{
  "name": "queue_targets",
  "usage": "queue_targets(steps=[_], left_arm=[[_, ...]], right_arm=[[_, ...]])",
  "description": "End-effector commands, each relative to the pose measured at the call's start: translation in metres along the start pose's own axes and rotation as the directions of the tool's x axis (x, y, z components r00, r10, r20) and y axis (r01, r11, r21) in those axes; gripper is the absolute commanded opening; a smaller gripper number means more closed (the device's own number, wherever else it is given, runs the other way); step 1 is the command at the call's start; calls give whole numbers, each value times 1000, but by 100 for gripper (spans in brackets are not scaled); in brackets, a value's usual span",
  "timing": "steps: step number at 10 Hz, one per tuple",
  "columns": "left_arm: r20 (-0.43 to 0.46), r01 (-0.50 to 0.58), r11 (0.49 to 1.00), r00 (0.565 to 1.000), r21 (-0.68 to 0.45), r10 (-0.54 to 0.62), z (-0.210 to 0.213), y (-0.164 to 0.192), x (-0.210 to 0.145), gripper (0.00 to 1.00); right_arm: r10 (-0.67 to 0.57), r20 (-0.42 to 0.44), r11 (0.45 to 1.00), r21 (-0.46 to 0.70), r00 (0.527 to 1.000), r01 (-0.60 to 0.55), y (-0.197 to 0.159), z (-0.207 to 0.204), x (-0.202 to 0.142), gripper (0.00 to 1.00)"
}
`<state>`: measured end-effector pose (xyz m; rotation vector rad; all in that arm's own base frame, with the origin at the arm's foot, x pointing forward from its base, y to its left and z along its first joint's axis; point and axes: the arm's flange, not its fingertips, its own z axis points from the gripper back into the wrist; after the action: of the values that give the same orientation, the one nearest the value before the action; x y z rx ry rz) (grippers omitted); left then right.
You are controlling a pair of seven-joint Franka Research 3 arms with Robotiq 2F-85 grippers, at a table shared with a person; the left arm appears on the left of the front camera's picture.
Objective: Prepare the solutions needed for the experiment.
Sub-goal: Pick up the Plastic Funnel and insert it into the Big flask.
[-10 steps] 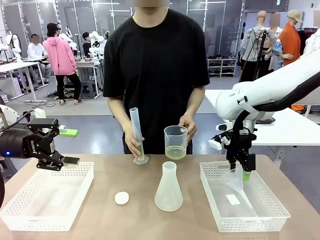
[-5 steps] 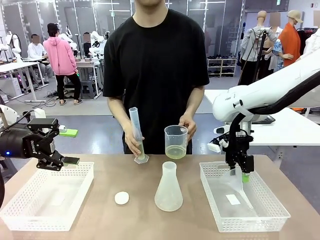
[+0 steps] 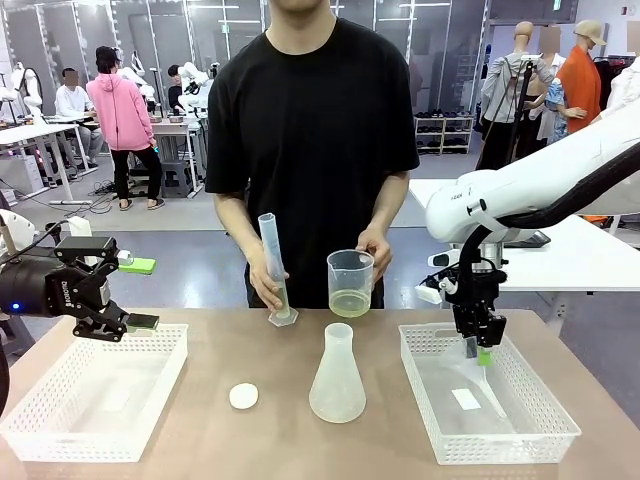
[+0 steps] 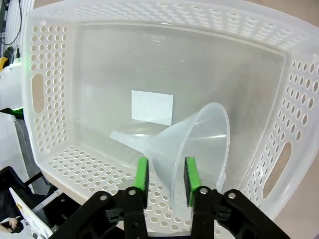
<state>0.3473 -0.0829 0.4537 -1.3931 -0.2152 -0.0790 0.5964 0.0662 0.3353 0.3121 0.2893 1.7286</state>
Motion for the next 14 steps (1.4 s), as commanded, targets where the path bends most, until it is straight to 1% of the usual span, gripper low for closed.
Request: queue_targets(steps=[1, 2, 3, 5, 6, 8, 10, 14], left_arm=[[-6, -3, 1000, 1000, -10, 3, -1, -1, 0, 100], [-6, -3, 1000, 1000, -10, 3, -1, -1, 0, 100], [-6, -3, 1000, 1000, -10, 3, -1, -1, 0, 100], [-6, -3, 1000, 1000, -10, 3, -1, -1, 0, 100], [-6, -3, 1000, 1000, -10, 3, -1, -1, 0, 100], [-6, -3, 1000, 1000, -10, 3, -1, -1, 0, 100], [-6, -3, 1000, 1000, -10, 3, -1, -1, 0, 100], [-6, -3, 1000, 1000, -10, 3, -1, -1, 0, 100]], right_arm=[[47, -11, 999, 17, 999, -47, -3, 3, -3, 17], [54, -12, 998, 19, 998, -54, -3, 4, -3, 2], [60, -11, 998, 20, 998, -60, -3, 5, -2, 0], [57, -21, 998, 25, 998, -56, -1, 7, -2, 0], [45, -29, 999, 3, 999, -45, 4, 11, 1, 0], [-24, -95, 993, -117, 995, 13, 27, 34, 15, 0], [-54, -142, 968, -251, 988, 17, 57, 58, 32, 0], [-130, -211, 864, -504, 969, 6, 121, 98, 65, 0]])
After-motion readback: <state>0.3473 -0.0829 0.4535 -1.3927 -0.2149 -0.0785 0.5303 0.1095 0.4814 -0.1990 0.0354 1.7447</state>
